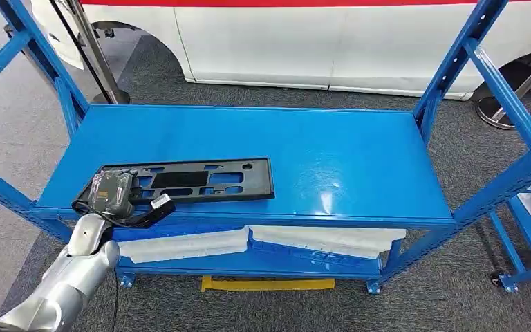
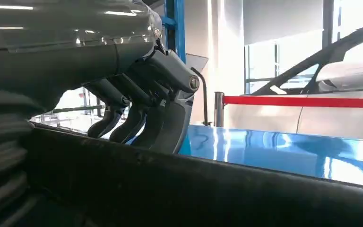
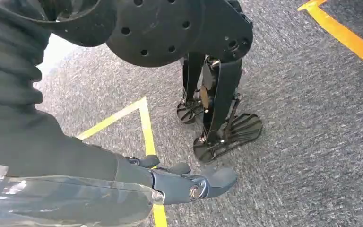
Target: Take the parts from the cabinet and place them on the table.
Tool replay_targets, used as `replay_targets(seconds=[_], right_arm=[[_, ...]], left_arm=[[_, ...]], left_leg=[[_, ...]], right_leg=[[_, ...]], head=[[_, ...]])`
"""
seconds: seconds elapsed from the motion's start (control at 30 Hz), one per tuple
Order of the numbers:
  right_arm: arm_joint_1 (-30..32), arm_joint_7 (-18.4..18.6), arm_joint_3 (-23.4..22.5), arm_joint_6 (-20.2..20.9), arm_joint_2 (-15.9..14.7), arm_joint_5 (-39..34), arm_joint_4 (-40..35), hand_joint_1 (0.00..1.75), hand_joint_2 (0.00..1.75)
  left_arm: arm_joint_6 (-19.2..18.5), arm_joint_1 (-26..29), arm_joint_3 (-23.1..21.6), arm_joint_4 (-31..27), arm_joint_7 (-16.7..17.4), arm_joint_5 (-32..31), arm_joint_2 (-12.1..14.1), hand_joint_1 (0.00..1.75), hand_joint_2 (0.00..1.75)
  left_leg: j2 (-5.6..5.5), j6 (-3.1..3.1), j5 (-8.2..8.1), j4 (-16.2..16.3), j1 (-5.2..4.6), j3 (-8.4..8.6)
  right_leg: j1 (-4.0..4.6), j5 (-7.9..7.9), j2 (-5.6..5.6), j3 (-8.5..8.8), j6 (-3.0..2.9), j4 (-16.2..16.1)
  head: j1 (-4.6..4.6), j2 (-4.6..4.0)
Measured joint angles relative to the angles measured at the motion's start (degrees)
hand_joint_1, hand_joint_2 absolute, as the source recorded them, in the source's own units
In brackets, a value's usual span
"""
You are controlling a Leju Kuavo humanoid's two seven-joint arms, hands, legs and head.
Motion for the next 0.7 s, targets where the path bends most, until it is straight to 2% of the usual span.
replay_targets(seconds=[0.53, 0.63, 0.7], right_arm=[[0.00, -0.07, -0.28, 0.02, 0.00, 0.41, 0.02, 0.00, 1.75], [-0.01, -0.04, -0.44, 0.02, 0.00, 0.55, 0.04, 0.00, 1.75], [-0.04, -0.04, -0.63, 0.02, 0.00, 0.59, 0.04, 0.00, 1.75]], left_arm=[[0.04, 0.13, 0.00, -0.15, -0.37, -0.69, 0.00, 1.75, 1.75], [0.07, 0.75, 0.00, -1.50, 2.40, -6.08, 0.00, 1.75, 1.75], [0.07, 2.13, 0.00, -4.51, 4.97, -10.22, -0.02, 1.75, 1.75]], left_leg=[[0.00, 0.00, 0.00, 0.00, 0.00, 0.00], [0.00, 0.00, 0.00, 0.00, 0.00, 0.00], [0.01, 0.00, 0.00, 0.00, 0.00, 0.00]], right_leg=[[0.00, 0.00, 0.00, 0.00, 0.00, 0.01], [0.00, 0.00, -0.01, 0.00, 0.00, 0.01], [-0.01, 0.00, 0.00, -0.02, 0.00, 0.01]], head=[[0.00, 0.00], [0.00, 0.00], [0.00, 0.00]])
